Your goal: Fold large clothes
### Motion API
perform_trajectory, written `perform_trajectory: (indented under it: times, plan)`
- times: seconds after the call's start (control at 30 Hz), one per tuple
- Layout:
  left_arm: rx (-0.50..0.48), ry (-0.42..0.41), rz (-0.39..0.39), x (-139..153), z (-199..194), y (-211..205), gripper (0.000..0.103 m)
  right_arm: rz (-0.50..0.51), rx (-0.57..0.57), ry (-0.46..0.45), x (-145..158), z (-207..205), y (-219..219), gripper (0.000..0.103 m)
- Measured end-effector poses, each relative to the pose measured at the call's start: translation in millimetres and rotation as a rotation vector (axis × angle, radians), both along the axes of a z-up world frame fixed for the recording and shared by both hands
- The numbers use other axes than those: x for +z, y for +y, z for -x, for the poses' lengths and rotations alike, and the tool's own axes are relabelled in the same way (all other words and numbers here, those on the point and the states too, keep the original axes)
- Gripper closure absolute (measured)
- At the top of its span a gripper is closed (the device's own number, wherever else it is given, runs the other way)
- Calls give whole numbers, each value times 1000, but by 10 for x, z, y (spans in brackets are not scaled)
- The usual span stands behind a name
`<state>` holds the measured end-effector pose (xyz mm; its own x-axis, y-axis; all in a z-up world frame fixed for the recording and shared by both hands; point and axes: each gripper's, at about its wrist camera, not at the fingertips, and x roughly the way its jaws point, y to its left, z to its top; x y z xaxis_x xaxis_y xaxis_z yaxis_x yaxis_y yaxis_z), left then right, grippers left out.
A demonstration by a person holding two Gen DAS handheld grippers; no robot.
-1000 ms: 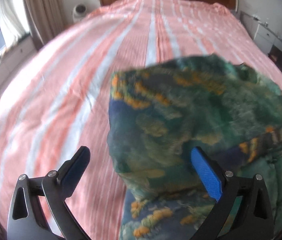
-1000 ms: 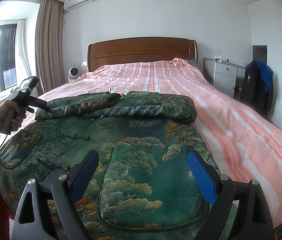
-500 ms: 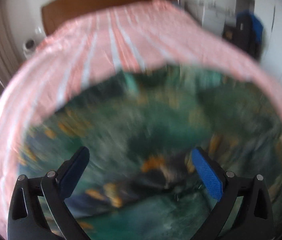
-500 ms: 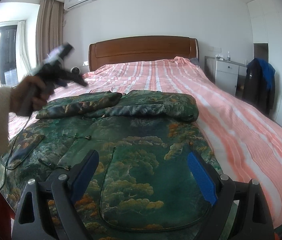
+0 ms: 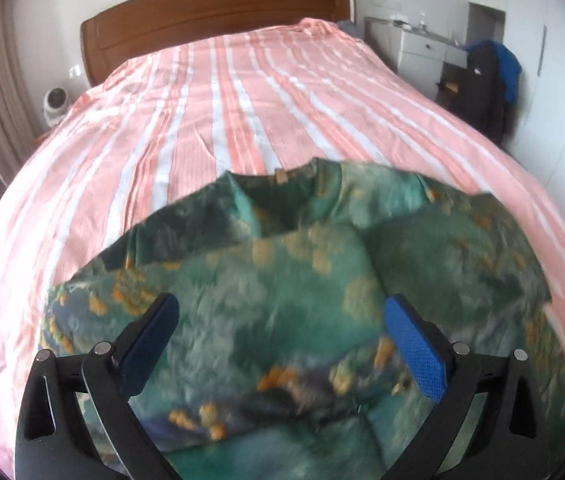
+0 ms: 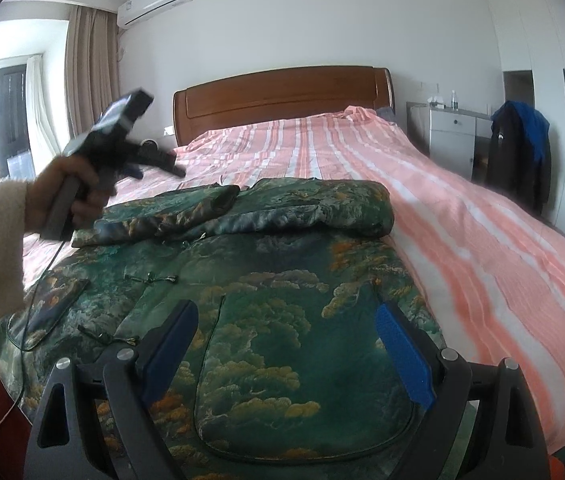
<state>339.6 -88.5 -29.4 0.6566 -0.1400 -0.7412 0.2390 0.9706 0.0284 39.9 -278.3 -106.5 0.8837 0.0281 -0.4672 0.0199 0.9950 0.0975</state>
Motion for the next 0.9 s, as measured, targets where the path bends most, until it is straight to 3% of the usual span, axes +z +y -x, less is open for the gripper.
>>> perform_trajectory:
  times: [0.17, 0.27, 0.47, 0.63, 0.7, 0.8, 0.87, 0.9]
  plan:
    - [75, 96, -91, -559, -361, -129, 1, -3, -3, 7, -10, -9, -14, 13]
    - [103, 170, -96, -896, -390, -71, 0, -7, -2, 12, -15, -9, -23, 13]
    - [111, 95, -23, -516, -193, 70, 1, -11, 1, 12, -15, 0, -34, 13]
    - [159, 3, 21, -135, 119, 583, 1, -24, -1, 9, -7, 6, -60, 13]
    - [226, -6, -21, -207, 140, 775, 1, -29, 1, 13, -9, -6, -62, 13]
    - [327, 81, -87, -569, 8, 1078, 1, -35, 6, 19, -17, -18, -55, 13]
    - [346, 151, -121, -856, -77, 1180, 1, -30, 10, 23, -23, -23, -37, 13]
    - [333, 143, -156, -936, -85, 1157, 0, -26, 11, 24, -26, -24, -27, 13]
